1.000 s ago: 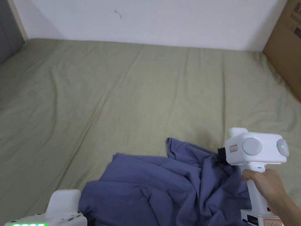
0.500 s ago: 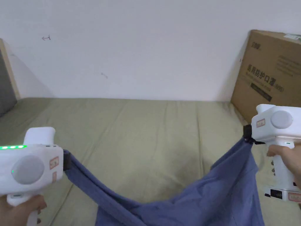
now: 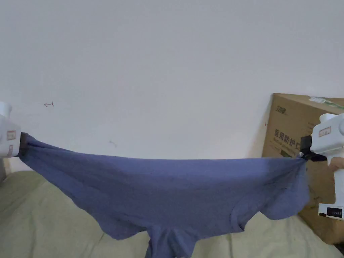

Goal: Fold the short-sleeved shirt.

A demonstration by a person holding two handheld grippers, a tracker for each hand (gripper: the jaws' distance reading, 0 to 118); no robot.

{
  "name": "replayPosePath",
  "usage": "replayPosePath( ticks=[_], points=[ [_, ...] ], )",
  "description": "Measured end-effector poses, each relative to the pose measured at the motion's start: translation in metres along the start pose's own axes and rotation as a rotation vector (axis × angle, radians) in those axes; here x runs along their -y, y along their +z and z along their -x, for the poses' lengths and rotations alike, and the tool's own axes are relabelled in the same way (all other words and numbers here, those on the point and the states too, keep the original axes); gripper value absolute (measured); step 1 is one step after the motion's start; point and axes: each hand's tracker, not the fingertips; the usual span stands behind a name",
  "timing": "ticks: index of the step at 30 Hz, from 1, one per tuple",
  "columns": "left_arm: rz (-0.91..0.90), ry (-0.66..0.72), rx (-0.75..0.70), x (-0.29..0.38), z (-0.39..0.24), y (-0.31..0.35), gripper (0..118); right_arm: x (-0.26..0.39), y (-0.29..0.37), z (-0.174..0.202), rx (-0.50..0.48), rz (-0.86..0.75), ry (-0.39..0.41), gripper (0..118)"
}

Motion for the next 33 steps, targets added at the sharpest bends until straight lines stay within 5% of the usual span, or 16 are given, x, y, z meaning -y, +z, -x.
replayPosePath(
  ticks=[10,15,18,31,33],
  points=[
    [-0.026,0.034,-0.044,0.007,0.017,-0.026,2,0.007,-0.044,0.038,-0.035,0.022,0.059,6],
    [0.107,0.038,-0.053,0.073,0.018,-0.033,2,0.078,-0.082,0.021,-0.042,0.165,0.002,6],
    [0.215,-0.004,-0.035,0.128,0.016,-0.031,2,0.132,-0.096,0.01,0.003,0.271,0.037,6],
    [0.511,-0.022,-0.022,0.344,0.042,0.055,2,0.334,-0.08,-0.071,0.054,0.563,-0.087,6],
    [0.552,-0.036,-0.037,0.366,0.051,0.065,2,0.349,-0.073,-0.075,0.059,0.573,-0.06,6]
  ],
)
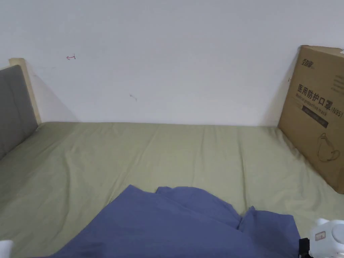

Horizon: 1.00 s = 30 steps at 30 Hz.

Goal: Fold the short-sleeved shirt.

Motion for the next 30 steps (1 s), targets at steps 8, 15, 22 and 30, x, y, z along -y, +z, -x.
replayPosePath(
  ticks=[8,15,22,30],
  points=[
    [0.06,0.045,0.022,0.055,0.021,-0.01,2,0.029,-0.005,-0.004,0.024,0.013,0.003,6],
    [0.064,0.049,0.033,0.062,0.015,-0.004,110,0.036,0.01,-0.002,0.062,-0.036,0.016,68],
    [-0.009,0.102,0.137,0.043,0.002,0.047,110,0.047,0.067,-0.002,0.006,-0.19,0.031,68],
    [-0.07,0.018,0.239,0.047,-0.061,0.072,1,0.102,0.077,-0.004,-0.087,-0.201,0.05,1]
  ],
)
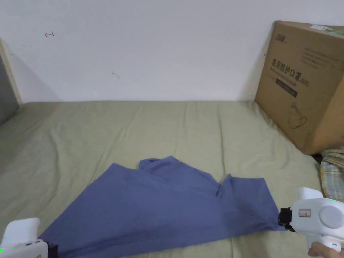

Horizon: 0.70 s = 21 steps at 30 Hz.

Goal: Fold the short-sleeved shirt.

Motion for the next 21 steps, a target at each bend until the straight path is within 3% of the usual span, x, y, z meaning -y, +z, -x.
replayPosePath(
  ticks=[9,10,12,17,21],
  points=[
    [0.059,-0.113,0.067,0.01,-0.061,-0.019,0,0.03,-0.025,-0.006,0.024,0.066,-0.009,2],
    [0.061,-0.117,0.07,0.008,-0.065,-0.021,0,0.026,-0.027,-0.005,0.039,0.068,0.003,17],
    [0.064,-0.132,0.081,0.001,-0.073,-0.024,0,0.012,-0.031,-0.005,0.046,0.05,0.022,72],
    [0.063,-0.163,0.103,-0.014,-0.091,-0.034,0,-0.03,-0.055,-0.014,0.076,0.037,0.031,73],
    [0.094,-0.207,0.103,-0.018,-0.105,-0.047,0,-0.051,-0.085,-0.027,0.077,0.073,-0.013,72]
  ],
)
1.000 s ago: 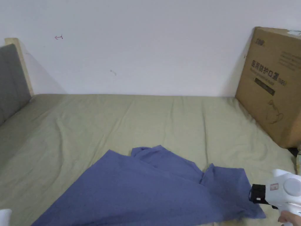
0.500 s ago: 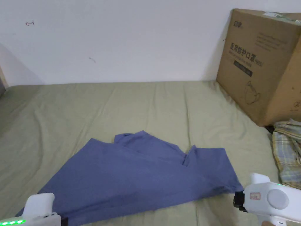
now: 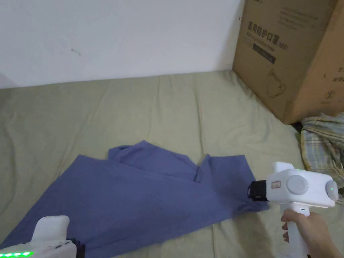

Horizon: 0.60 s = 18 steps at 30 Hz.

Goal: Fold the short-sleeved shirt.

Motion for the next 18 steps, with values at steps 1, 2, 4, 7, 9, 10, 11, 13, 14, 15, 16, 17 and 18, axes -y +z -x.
replayPosePath(
  ticks=[1,2,4,7,9,10,11,13,14,15,16,17,18],
  points=[
    [0.005,-0.006,0.0,-0.001,-0.001,-0.003,0,-0.002,-0.007,0.001,0.005,0.012,0.001,72],
    [0.012,-0.011,0.0,-0.002,-0.003,-0.007,0,-0.002,-0.016,0.003,0.015,0.033,0.014,72],
    [0.025,-0.017,0.001,-0.005,-0.006,-0.011,0,0.002,-0.029,0.007,0.041,0.076,0.049,62],
    [0.036,-0.024,0.006,-0.007,-0.008,-0.015,0,0.008,-0.033,0.012,0.054,0.054,0.073,49],
    [0.042,-0.029,0.008,-0.008,-0.008,-0.016,0,0.007,-0.026,0.011,0.033,0.032,0.075,13],
    [0.044,-0.03,0.007,-0.009,-0.008,-0.017,0,0.005,-0.025,0.011,0.025,0.034,0.076,3],
    [0.045,-0.029,0.006,-0.01,-0.008,-0.017,0,0.005,-0.023,0.014,0.01,0.043,0.068,3],
    [0.041,-0.022,0.0,-0.011,-0.006,-0.018,0,0.007,-0.023,0.021,0.028,0.05,0.14,3],
    [0.044,-0.018,-0.005,-0.012,-0.005,-0.018,0,0.007,-0.022,0.025,0.055,0.047,0.175,3],
    [0.046,-0.015,-0.01,-0.013,-0.003,-0.018,0,0.005,-0.022,0.027,0.055,0.052,0.168,3],
    [0.041,-0.012,-0.015,-0.014,-0.001,-0.018,0,0.003,-0.02,0.027,0.048,0.051,0.156,3],
    [0.038,-0.007,-0.018,-0.016,0.002,-0.019,0,0.0,-0.016,0.026,0.039,0.04,0.142,3],
    [0.037,0.002,-0.02,-0.02,0.006,-0.021,0,-0.002,-0.013,0.026,0.032,0.031,0.134,3]
  ],
)
